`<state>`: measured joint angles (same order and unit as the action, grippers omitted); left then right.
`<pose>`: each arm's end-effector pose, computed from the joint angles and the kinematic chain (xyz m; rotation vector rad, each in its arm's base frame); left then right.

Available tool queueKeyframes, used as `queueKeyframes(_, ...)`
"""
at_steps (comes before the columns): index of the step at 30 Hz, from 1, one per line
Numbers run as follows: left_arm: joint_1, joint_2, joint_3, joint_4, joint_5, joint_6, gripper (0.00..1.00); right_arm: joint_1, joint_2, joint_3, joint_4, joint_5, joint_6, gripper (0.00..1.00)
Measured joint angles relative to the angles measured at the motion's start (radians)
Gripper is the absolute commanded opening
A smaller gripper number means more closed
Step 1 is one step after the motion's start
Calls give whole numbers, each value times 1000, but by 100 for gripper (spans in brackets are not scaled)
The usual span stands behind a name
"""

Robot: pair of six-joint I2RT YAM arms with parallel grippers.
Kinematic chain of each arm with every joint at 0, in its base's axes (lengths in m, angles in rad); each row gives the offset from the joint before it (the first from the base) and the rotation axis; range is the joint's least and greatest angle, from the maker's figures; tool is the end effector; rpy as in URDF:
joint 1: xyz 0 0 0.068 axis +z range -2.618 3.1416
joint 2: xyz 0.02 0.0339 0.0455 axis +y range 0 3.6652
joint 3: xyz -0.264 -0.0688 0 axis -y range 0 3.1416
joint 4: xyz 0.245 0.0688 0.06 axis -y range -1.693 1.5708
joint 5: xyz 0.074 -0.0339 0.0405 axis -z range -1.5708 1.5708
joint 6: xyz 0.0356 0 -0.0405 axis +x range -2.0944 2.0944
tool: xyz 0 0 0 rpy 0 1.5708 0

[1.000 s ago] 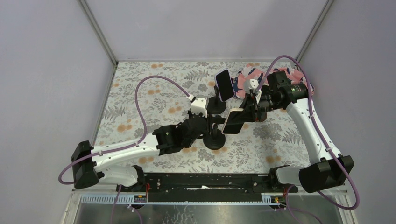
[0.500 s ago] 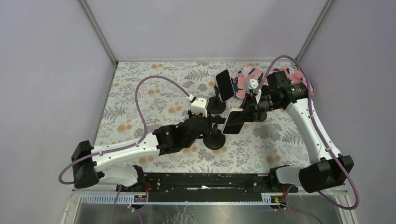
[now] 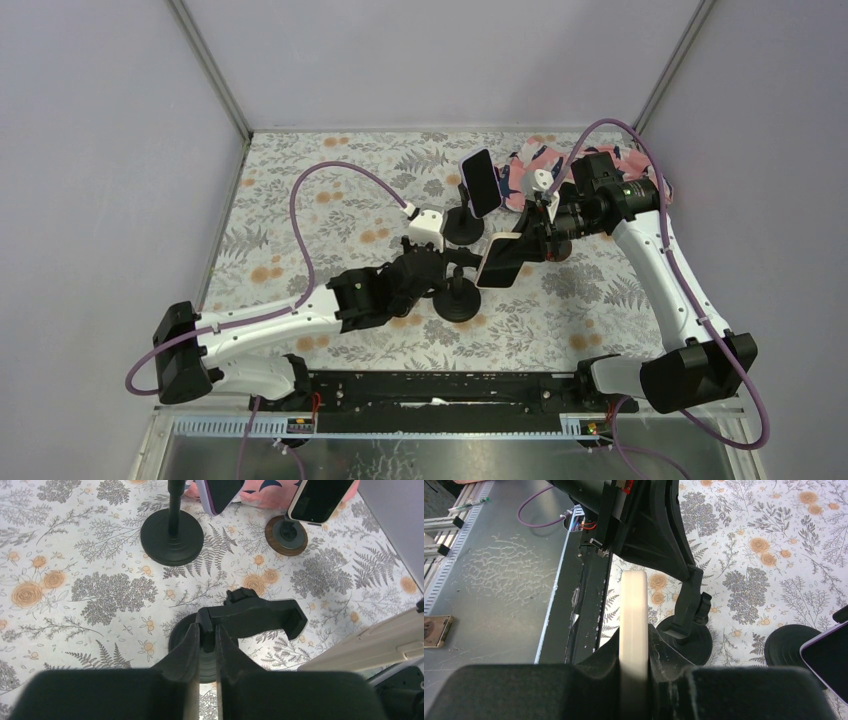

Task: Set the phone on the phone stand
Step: Adjust the phone stand at the center of the board.

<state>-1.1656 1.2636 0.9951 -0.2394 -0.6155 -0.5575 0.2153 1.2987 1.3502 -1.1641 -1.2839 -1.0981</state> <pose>0.1302 -0.2514 0.3079 0.2393 1.9959 -0.4725 0.2153 0.0820 0.3649 -1.4679 1.3443 1.1301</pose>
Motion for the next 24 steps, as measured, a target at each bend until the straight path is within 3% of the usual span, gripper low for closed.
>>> queueKeyframes(3, 0, 0, 1, -10, -8, 14, 0, 0, 0, 0, 0, 0, 0, 0)
queueKeyframes(13, 0, -4, 1, -7, 9, 50, 0, 12, 18, 18, -33, -19, -21, 0)
queueKeyframes(24, 42, -90, -105, 114, 184, 146, 0, 208, 210, 161, -248, -33, -316, 0)
